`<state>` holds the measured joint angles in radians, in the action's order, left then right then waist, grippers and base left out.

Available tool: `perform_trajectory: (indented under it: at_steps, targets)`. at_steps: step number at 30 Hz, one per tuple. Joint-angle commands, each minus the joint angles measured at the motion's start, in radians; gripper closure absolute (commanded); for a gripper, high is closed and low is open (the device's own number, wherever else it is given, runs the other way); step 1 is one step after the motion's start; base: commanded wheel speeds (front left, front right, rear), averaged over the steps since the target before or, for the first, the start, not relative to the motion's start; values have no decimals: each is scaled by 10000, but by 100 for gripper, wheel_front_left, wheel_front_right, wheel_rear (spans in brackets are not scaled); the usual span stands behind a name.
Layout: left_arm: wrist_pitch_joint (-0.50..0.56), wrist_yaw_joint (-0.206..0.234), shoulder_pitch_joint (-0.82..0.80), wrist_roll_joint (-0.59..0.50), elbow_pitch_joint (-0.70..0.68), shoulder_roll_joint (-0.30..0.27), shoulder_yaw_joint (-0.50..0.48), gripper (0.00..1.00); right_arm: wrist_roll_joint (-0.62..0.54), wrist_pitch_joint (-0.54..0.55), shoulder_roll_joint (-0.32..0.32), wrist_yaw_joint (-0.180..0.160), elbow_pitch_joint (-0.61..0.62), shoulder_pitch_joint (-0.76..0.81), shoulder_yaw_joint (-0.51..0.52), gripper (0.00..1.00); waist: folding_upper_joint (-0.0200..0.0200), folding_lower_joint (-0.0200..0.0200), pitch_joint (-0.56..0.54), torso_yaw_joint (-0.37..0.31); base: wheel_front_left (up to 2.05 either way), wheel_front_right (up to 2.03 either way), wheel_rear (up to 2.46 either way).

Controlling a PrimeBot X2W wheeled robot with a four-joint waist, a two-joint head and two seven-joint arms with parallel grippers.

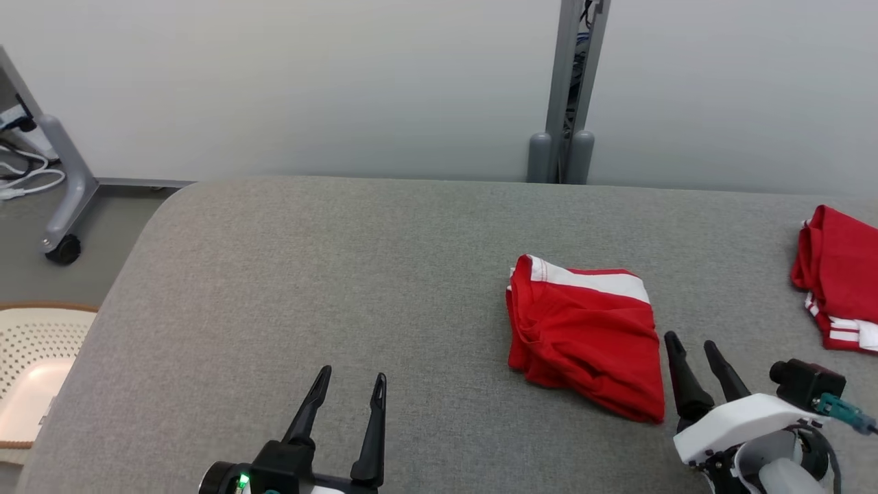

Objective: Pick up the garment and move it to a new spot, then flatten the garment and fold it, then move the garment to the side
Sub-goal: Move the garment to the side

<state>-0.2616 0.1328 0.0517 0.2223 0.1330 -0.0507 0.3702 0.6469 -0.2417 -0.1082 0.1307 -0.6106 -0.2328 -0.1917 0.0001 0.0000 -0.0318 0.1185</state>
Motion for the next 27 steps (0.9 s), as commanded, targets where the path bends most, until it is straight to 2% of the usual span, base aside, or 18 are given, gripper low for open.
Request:
perform_trajectory:
  at_steps: [1,8,15,22,23,24,26,27]
  targets:
    - [-38,-46,-204,-27,24,-30,9,0,365,136,-150,0,-316,-275,-25,0,-1,0,188,262,0,0,0]
    - [-38,-105,-440,-128,145,-20,88,0,2244,1089,-614,0,-1465,-1200,-153,0,-1,0,667,795,0,0,0]
    - [-38,-159,-706,-284,105,-19,115,0,3097,1297,-842,0,-2502,-1822,-300,0,-1,0,1051,1116,0,0,0]
    - [-38,-158,-812,-314,97,-17,110,0,3530,1438,-895,0,-2720,-2012,-887,0,-1,0,1200,1208,0,0,0]
    - [-38,-145,-821,-314,97,-17,115,0,3523,1339,-931,0,-2742,-2042,-986,11,-1,0,1210,1210,0,0,0]
    - [-38,-127,-831,-317,103,-17,126,0,3557,1253,-951,0,-2778,-2053,-1067,51,-1,0,1215,1205,0,0,0]
    - [-38,-98,-852,-318,129,-17,148,0,3518,972,-1039,0,-2855,-2103,-1245,93,-1,0,1222,1181,0,0,0]
    - [-38,-91,-863,-318,143,-16,160,0,3509,875,-1059,0,-2906,-2120,-1331,100,-1,0,1223,1167,0,0,0]
